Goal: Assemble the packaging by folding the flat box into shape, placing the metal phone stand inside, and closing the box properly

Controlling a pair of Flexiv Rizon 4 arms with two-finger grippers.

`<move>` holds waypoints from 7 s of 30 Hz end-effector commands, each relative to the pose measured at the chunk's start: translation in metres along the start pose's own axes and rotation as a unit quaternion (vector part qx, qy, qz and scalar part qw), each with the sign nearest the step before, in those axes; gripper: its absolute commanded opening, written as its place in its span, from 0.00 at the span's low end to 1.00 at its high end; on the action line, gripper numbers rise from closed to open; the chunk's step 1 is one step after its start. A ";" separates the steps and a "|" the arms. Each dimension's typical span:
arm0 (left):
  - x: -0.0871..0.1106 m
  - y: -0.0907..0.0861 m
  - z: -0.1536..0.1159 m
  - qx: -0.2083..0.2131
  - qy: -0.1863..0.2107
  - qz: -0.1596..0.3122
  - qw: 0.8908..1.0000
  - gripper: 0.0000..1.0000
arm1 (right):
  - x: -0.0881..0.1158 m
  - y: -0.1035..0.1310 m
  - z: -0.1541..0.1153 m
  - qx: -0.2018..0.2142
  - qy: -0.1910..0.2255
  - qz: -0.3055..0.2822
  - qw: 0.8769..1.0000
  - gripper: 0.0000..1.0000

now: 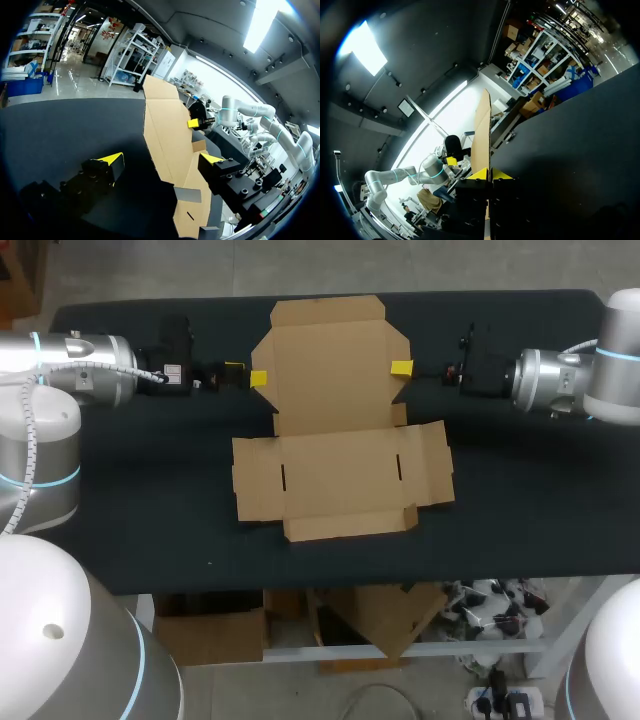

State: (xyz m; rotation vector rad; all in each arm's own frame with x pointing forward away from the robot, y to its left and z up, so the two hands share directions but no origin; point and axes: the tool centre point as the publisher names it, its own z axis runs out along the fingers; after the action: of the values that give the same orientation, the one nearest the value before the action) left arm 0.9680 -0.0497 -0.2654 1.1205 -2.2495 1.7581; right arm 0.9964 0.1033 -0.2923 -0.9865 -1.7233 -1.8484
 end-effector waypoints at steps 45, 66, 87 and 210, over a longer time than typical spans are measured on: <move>0.033 -0.010 0.061 0.000 0.141 0.026 0.990 0.48 | 0.009 0.015 0.020 -0.010 0.064 -0.047 0.997 0.00; 0.036 -0.009 0.063 0.001 0.151 0.028 0.988 0.17 | 0.012 0.015 0.023 -0.008 0.069 -0.050 0.996 0.00; 0.038 -0.010 0.065 0.007 0.159 0.031 0.987 0.05 | 0.013 0.014 0.022 -0.012 0.069 -0.051 0.996 0.00; 0.045 -0.053 0.084 0.033 0.193 0.077 0.978 0.00 | 0.118 -0.080 -0.129 -0.062 -0.207 -0.200 0.956 0.00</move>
State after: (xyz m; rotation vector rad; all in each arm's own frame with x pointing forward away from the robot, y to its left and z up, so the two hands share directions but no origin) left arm 0.9944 -0.1494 -0.2287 0.5658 -2.1023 1.9178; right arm 0.8411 0.0092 -0.2551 -1.2081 -2.2149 -2.1152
